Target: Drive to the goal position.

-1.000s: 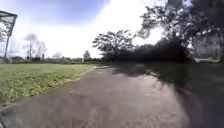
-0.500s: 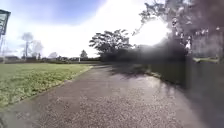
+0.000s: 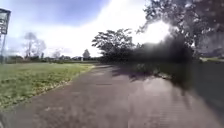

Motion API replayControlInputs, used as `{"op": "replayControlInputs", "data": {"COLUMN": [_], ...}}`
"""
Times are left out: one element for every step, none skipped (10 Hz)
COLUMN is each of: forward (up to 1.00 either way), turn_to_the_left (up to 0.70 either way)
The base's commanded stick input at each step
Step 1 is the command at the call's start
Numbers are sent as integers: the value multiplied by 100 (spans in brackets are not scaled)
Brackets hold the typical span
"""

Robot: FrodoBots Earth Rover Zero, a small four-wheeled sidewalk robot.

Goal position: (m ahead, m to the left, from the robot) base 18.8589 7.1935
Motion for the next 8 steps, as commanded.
{"op": "replayControlInputs", "data": {"forward": [85,85,85,85,85,85,85,85], "turn_to_the_left": [-32,-34,-34,-34,-32,-29,-26,-20]}}
